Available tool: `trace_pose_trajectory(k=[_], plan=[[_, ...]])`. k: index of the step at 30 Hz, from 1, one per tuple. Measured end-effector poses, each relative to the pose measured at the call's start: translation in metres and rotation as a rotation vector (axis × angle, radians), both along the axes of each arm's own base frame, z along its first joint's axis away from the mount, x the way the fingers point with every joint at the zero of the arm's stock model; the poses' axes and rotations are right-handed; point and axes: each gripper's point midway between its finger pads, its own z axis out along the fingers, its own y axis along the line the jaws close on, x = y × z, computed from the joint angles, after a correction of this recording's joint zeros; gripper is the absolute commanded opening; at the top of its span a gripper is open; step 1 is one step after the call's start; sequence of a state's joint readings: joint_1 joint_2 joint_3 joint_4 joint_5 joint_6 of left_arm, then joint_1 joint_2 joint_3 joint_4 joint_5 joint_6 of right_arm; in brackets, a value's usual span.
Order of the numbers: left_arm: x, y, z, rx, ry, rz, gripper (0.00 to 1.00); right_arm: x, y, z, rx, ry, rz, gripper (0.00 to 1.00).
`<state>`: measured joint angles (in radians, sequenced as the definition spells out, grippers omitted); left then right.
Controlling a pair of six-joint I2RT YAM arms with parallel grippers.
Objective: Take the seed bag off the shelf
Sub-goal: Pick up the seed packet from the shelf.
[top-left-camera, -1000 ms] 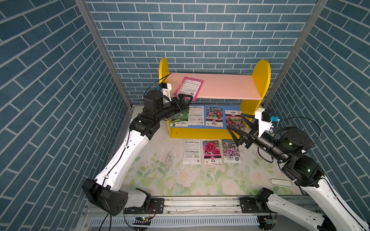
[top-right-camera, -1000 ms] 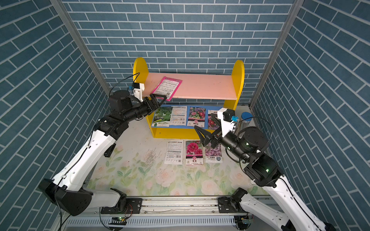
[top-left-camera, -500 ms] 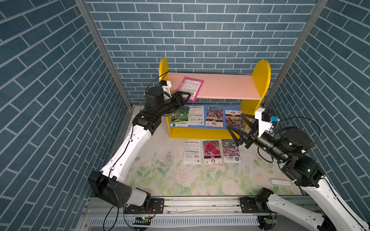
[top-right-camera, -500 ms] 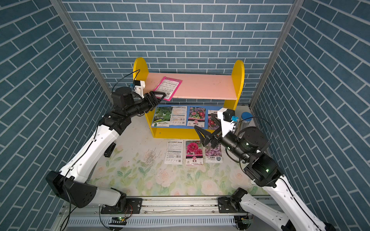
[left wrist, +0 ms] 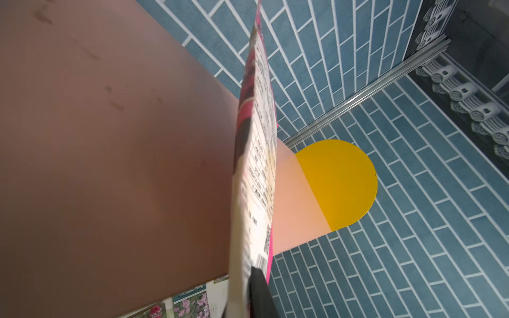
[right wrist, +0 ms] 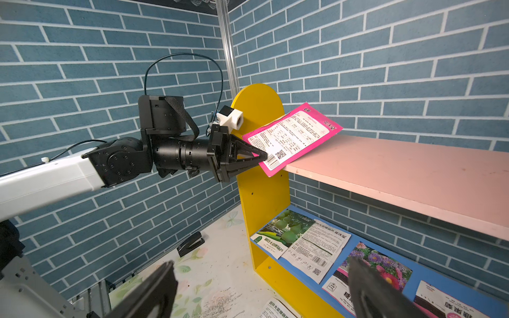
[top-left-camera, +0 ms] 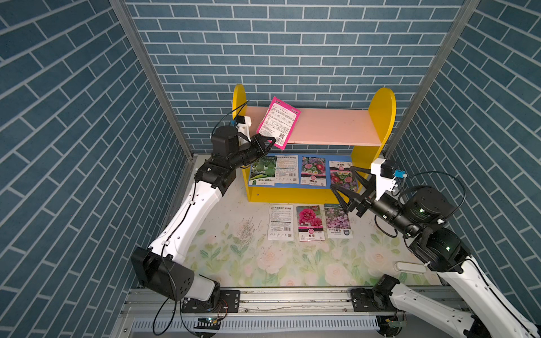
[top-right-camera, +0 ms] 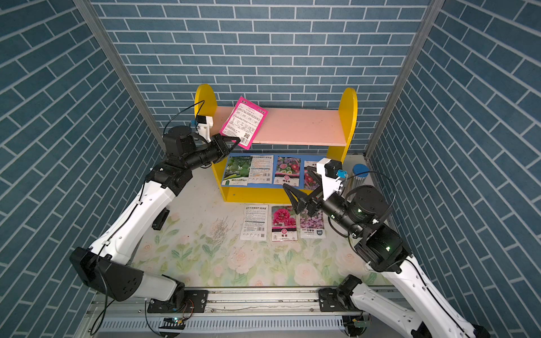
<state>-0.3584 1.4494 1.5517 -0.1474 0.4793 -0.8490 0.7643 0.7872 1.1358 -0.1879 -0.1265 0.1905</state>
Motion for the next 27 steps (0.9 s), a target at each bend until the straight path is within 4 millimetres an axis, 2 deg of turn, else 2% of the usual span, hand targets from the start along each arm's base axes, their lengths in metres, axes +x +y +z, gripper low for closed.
trace_pose_trajectory(k=[5, 10, 16, 20, 22, 27], plan=[[-0.013, -0.002, 0.002, -0.004, -0.064, -0.047, 0.0, 0.006, 0.011, -0.019, 0.045, 0.048, 0.027, 0.95], [-0.048, 0.003, 0.007, -0.01, -0.155, -0.097, 0.0, 0.016, 0.029, -0.033, 0.118, 0.11, 0.073, 0.91], [-0.108, 0.014, 0.045, -0.048, -0.359, -0.148, 0.0, 0.019, 0.048, -0.012, 0.252, 0.107, 0.166, 0.87], [-0.147, 0.015, 0.063, -0.083, -0.48, -0.195, 0.0, 0.023, 0.063, 0.001, 0.336, 0.099, 0.252, 0.85], [-0.162, 0.012, 0.067, -0.099, -0.518, -0.228, 0.0, 0.026, 0.073, 0.004, 0.372, 0.104, 0.306, 0.84], [-0.185, -0.004, 0.064, -0.128, -0.555, -0.303, 0.0, 0.03, 0.094, 0.012, 0.424, 0.119, 0.433, 0.8]])
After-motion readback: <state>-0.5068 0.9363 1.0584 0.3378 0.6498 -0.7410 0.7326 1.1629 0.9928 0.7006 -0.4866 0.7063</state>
